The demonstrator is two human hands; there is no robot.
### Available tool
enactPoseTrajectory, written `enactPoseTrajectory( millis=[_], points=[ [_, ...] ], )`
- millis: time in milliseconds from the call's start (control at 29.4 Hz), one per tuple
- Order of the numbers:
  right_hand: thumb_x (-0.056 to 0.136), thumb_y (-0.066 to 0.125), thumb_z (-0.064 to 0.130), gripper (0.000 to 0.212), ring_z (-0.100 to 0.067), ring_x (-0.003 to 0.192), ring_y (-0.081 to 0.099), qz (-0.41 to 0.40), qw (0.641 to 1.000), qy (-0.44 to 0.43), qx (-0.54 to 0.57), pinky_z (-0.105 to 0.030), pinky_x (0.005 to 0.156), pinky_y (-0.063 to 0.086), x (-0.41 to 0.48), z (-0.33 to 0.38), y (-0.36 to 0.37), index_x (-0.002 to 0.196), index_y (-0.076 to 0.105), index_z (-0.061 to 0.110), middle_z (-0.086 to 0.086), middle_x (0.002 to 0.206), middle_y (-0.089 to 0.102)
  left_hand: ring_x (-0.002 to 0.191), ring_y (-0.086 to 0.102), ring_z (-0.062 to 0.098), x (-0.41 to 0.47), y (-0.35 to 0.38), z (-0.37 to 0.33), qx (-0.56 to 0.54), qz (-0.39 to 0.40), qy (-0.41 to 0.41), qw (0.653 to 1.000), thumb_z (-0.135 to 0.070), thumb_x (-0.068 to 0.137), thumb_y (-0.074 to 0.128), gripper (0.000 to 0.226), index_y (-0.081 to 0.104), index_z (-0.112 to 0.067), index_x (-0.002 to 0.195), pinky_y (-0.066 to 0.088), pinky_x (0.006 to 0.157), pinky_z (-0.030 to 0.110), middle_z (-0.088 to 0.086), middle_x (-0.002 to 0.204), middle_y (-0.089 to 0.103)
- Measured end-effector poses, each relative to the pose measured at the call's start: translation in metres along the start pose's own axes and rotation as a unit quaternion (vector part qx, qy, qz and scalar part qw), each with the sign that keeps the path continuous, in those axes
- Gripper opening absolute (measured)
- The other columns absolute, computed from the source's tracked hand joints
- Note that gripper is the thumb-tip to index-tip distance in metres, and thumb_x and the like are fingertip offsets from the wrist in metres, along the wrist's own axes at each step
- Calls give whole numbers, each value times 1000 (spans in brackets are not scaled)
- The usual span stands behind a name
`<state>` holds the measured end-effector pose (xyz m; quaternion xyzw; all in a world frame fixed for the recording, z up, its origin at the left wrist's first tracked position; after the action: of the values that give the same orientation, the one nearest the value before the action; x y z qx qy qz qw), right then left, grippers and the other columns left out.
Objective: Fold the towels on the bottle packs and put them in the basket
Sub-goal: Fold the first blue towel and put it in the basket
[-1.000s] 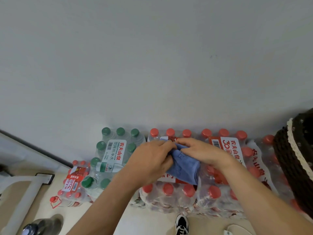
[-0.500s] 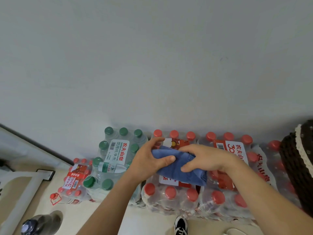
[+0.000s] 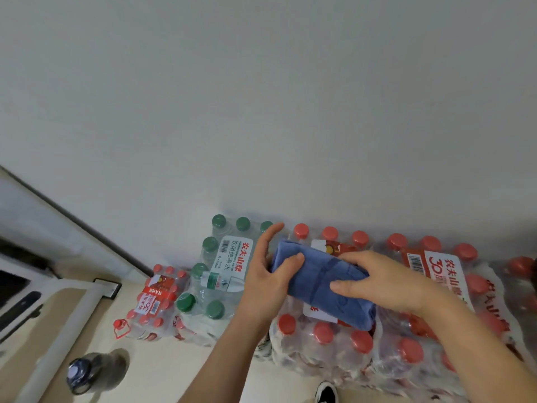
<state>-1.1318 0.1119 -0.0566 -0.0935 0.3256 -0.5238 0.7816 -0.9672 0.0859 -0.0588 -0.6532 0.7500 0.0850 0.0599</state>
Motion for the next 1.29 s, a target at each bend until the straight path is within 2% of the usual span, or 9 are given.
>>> enactPoseTrajectory(
  millis=[102, 272, 374, 579, 783, 919, 1089, 1191, 1293],
  points=[
    [90, 63, 30, 20, -15, 79, 65, 6, 1000, -12, 13, -37, 75, 52, -9, 1, 16, 93, 65, 11, -2, 85, 69, 100, 61, -5, -5, -2, 4, 54, 44, -21, 997, -9, 89, 59, 44, 62, -43, 117, 51, 79, 13, -24, 109, 64],
    [97, 53, 34, 19, -13, 106, 66, 32, 985, 0, 171, -36, 94, 52, -22, 13, 36, 111, 65, 29, 4, 112, 71, 77, 63, 5, -6, 6, -22, 116, 63, 31, 991, -14, 84, 69, 3, 68, -16, 86, 51, 67, 16, -2, 82, 70],
    [96, 51, 33, 32, -17, 106, 67, 21, 974, 12, 225, -36, 96, 52, -40, 26, 46, 121, 62, 17, -2, 115, 71, 71, 65, 8, -14, -1, -34, 109, 52, 74, 990, -18, 84, 72, 9, 70, -10, 80, 54, 65, 23, 3, 77, 71],
    [95, 55, 39, 30, -21, 90, 68, -163, 981, 7, 107, -49, 84, 53, -84, 33, 68, 98, 66, 12, -5, 95, 72, 74, 68, 16, -38, -10, -10, 88, 69, 36, 993, -22, 88, 68, 12, 74, -14, 80, 58, 68, 33, 2, 77, 73],
    [91, 63, 22, 18, -17, 96, 69, -109, 970, 104, 192, -42, 88, 56, -146, 6, 68, 108, 66, 16, -3, 105, 72, 71, 59, -1, -62, 14, -29, 161, 92, 126, 975, -24, 92, 61, 15, 64, -28, 78, 49, 69, 24, -14, 76, 66],
    [87, 63, 11, 22, -19, 85, 66, -229, 941, 125, 217, -35, 74, 56, -186, -7, 27, 107, 67, 2, -19, 102, 69, 78, 63, 13, -74, 34, -19, 78, 120, 36, 989, -26, 92, 61, 17, 67, -24, 77, 50, 70, 29, -2, 82, 70],
    [85, 57, 9, 22, -17, 96, 69, -375, 881, 130, 257, -43, 91, 54, -241, -45, -23, 94, 73, 21, 1, 98, 74, 72, 65, 18, -108, 111, -5, 42, 303, -59, 950, -31, 83, 66, 11, 67, -20, 80, 50, 59, 29, 7, 83, 68],
    [85, 54, 6, 29, -19, 98, 67, -422, 857, 123, 270, -46, 93, 53, -274, -71, -59, 89, 73, 27, 3, 96, 73, 69, 63, 18, -119, 169, -13, 45, 364, -61, 928, -24, 83, 66, 14, 63, -12, 88, 51, 58, 25, 8, 81, 66],
    [85, 52, 4, 33, -14, 97, 66, -451, 848, 111, 255, -37, 87, 54, -303, -104, -108, 87, 72, 30, 7, 92, 72, 76, 66, 16, -120, 239, -30, 84, 371, 6, 925, -20, 90, 62, 7, 64, -26, 91, 51, 64, 22, 4, 87, 67]
  ],
)
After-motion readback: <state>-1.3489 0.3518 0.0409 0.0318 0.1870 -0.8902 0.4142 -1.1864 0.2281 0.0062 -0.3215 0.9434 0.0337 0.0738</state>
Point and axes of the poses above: each hand's wrist, its own x-axis towards the middle knuckle, its own y-axis out of the palm, z = x × y, the point moved 9 cm from there along x, towards the middle knuckle
